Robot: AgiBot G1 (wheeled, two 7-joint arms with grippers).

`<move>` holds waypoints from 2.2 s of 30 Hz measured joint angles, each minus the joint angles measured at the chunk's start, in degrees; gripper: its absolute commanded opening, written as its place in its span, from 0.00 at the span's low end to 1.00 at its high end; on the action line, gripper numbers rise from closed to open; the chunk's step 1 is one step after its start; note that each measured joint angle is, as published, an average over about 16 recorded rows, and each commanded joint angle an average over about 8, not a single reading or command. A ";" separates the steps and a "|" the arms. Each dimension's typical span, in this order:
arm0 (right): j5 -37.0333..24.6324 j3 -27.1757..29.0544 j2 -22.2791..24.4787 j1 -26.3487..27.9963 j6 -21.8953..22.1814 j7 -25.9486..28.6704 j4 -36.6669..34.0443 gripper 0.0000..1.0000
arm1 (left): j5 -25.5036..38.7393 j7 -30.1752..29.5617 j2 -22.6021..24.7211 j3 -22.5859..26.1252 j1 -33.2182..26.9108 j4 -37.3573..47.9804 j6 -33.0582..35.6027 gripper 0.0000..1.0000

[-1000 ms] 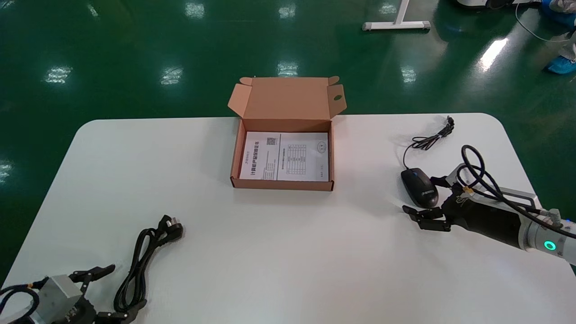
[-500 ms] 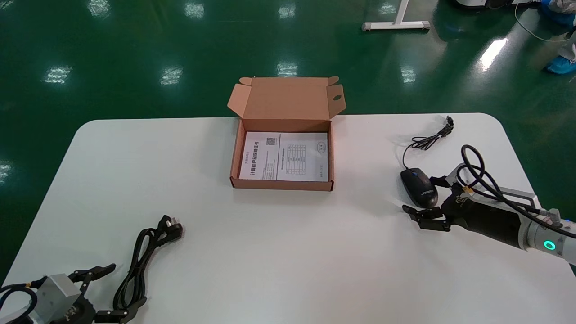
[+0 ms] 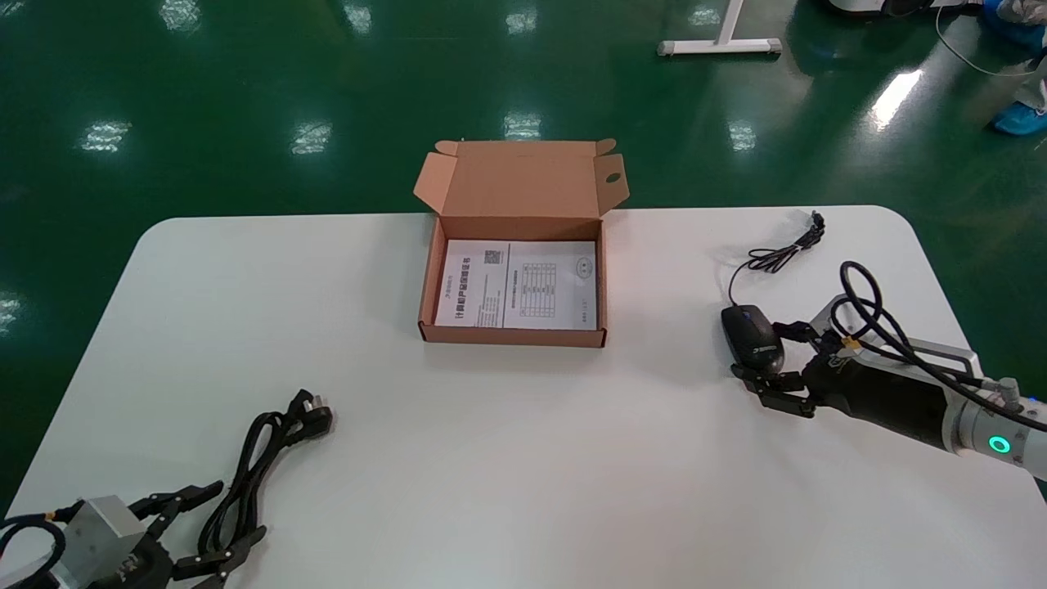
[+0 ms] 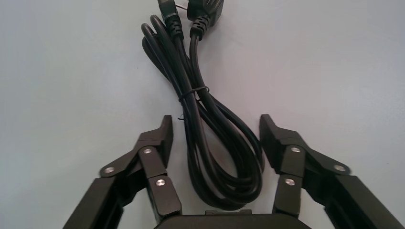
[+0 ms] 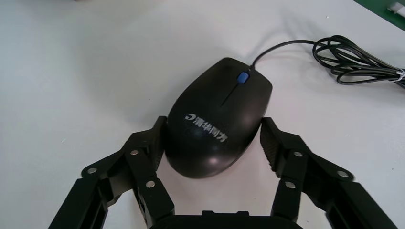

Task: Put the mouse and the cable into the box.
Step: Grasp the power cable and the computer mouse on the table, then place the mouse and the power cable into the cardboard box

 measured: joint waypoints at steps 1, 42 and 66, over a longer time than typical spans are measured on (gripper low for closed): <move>0.01 0.00 0.00 0.00 0.00 0.00 0.00 0.00 | -0.01 0.00 0.00 -0.01 0.00 0.00 0.00 0.00; 4.17 3.72 -8.43 15.42 2.49 -6.12 4.16 0.00 | 2.78 5.57 15.36 4.47 -26.01 0.64 -6.42 0.00; -3.99 -5.19 -8.32 17.21 -5.67 9.22 16.60 0.00 | 0.31 21.00 26.29 0.23 -35.85 12.19 -0.02 0.00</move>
